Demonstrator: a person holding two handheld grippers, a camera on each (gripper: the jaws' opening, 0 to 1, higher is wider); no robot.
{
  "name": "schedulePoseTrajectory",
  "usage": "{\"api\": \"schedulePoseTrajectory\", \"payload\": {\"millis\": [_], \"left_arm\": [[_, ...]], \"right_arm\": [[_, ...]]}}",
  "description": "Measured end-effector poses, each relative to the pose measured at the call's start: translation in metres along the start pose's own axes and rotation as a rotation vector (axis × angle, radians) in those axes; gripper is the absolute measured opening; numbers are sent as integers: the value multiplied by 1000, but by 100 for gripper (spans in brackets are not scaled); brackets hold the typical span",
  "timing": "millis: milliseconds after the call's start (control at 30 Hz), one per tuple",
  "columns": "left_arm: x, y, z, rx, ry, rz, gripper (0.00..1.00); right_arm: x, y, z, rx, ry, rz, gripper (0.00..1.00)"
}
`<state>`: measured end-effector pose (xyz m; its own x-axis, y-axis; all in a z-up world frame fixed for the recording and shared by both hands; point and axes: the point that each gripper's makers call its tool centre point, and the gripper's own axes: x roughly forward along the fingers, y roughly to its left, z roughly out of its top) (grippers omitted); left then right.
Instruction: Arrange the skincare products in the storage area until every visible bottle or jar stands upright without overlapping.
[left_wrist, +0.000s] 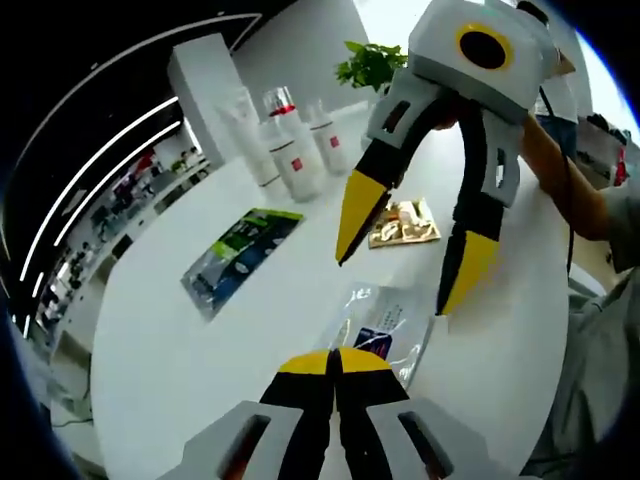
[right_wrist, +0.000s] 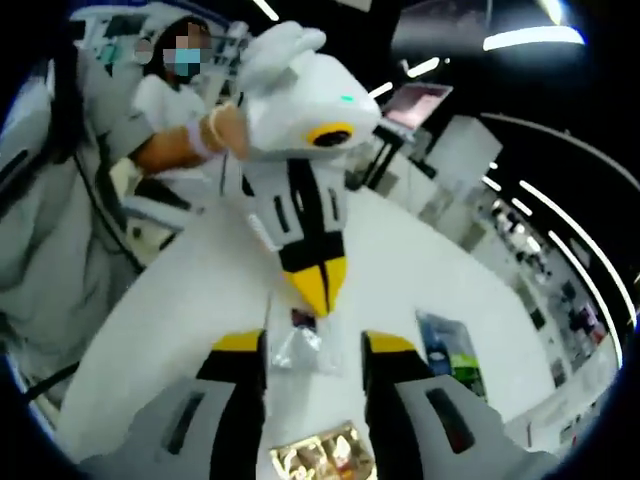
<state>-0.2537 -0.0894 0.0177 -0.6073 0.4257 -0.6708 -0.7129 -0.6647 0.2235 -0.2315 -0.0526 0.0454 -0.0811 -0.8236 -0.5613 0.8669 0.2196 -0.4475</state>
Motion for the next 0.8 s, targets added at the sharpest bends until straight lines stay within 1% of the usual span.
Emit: {"api": "schedulePoseTrajectory", "payload": {"millis": [33, 67, 100, 133, 167, 200, 333, 433, 500, 567, 600, 633, 667, 733, 767, 800], "left_arm": [[0, 0, 0, -4, -1, -4, 0], [0, 1, 0, -11, -4, -10, 0], [0, 0, 0, -16, -6, -16, 0], [0, 0, 0, -20, -7, -20, 0], [0, 0, 0, -23, -9, -25, 0], [0, -1, 0, -26, -9, -28, 0], [1, -2, 1, -30, -9, -32, 0], [1, -2, 1, -32, -12, -33, 0], [1, -2, 1, -35, -14, -35, 0], [2, -3, 1, -38, -17, -39, 0], [2, -3, 1, -41, -19, -42, 0], [2, -3, 1, -44, -22, -43, 0], [2, -3, 1, -47, -27, -45, 0], [2, -3, 1, -51, -36, -44, 0], [2, -3, 1, -53, -42, -44, 0], [2, -3, 1, -53, -45, -44, 0]], "right_arm": [[0, -2, -4, -23, 23, -9, 46], [-1, -8, -10, -64, 56, -46, 44], [-1, -12, -12, -90, 67, -66, 41], [0, -10, -15, -127, 86, -54, 41], [0, -9, -10, -125, 55, -51, 41], [0, -9, -9, -131, 50, -59, 40], [1, -12, -4, -179, 50, -83, 42], [-2, -22, -1, -207, 47, -132, 40], [-4, -27, 3, -223, 35, -159, 34], [-2, -27, 4, -231, 39, -163, 26], [0, -27, 3, -233, 43, -160, 24], [3, -24, 0, -236, 57, -146, 23], [7, -22, -5, -238, 88, -131, 23], [11, -19, -19, -245, 165, -111, 21], [13, -22, -21, -255, 176, -126, 15], [13, -25, -20, -269, 178, -143, 7]]}}
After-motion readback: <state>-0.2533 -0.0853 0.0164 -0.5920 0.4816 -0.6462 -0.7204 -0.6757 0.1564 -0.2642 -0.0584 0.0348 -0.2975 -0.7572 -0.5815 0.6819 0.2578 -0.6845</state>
